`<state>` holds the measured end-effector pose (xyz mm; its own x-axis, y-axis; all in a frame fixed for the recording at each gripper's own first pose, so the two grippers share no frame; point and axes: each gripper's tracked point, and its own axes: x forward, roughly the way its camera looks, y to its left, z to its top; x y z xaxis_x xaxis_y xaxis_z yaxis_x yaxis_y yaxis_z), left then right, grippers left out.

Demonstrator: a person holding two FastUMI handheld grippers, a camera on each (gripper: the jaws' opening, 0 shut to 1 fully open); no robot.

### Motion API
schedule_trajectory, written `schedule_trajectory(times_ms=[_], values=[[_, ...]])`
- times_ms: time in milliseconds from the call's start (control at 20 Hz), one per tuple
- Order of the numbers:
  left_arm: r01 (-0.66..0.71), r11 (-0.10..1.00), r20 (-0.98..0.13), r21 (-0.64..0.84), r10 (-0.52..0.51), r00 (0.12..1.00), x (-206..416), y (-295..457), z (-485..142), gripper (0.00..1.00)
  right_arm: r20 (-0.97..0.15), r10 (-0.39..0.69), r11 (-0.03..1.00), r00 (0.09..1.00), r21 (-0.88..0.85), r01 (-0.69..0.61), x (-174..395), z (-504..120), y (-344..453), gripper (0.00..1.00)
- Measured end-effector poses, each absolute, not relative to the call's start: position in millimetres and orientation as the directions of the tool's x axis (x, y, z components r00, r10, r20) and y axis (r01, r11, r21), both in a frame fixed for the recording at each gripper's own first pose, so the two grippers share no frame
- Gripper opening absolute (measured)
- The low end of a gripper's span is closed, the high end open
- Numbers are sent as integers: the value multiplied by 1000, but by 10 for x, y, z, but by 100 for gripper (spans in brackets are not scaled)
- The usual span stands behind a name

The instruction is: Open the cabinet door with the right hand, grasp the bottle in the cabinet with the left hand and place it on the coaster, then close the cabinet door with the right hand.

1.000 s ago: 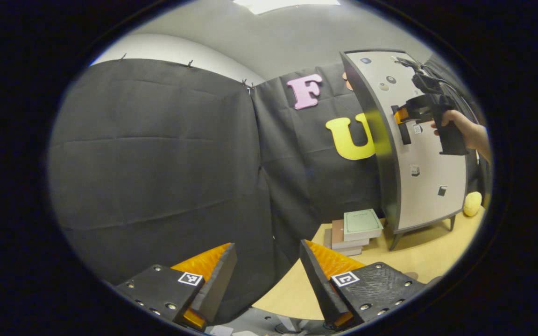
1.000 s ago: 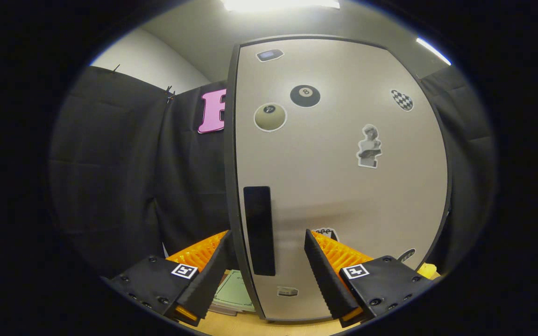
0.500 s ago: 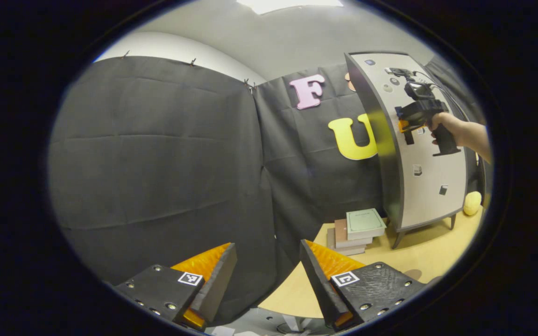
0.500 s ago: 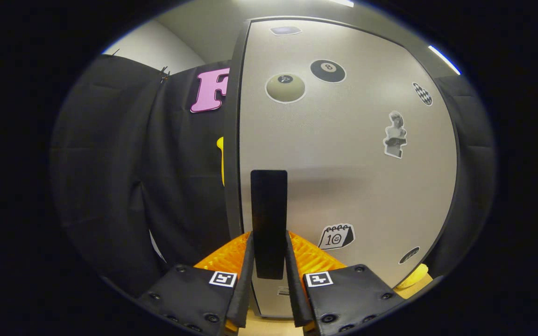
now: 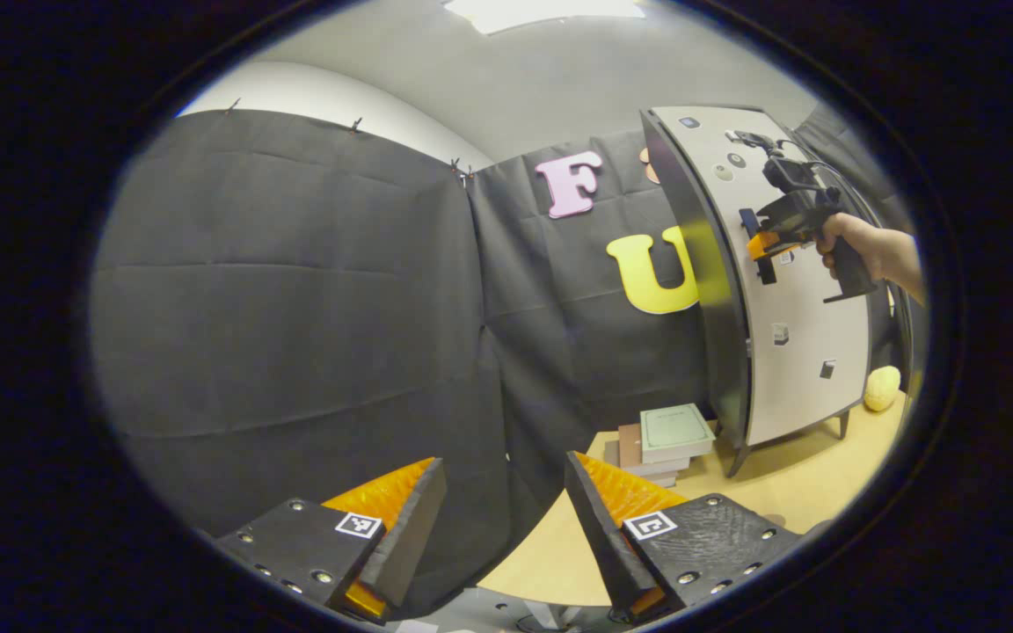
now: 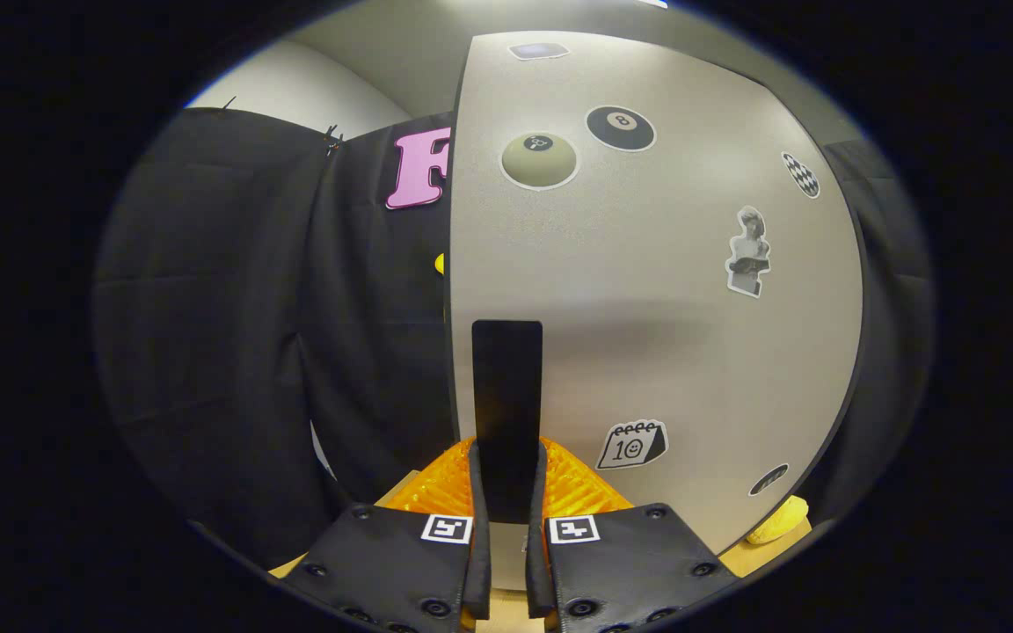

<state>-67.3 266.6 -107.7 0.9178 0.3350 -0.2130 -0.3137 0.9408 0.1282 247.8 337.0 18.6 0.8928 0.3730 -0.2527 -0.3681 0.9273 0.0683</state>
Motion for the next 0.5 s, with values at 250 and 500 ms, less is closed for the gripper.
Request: schedule_trajectory(times_ms=[250,500], values=[[-237,963,-188,131,259,947,-526,2328,-950,82,-234,420,907,877,81,-413,2244,226,3240,17],[-173,978,-166,116,191,968,-397,2069,-883,82,-224,431,902,874,96,-421,2010,278,3092,17]])
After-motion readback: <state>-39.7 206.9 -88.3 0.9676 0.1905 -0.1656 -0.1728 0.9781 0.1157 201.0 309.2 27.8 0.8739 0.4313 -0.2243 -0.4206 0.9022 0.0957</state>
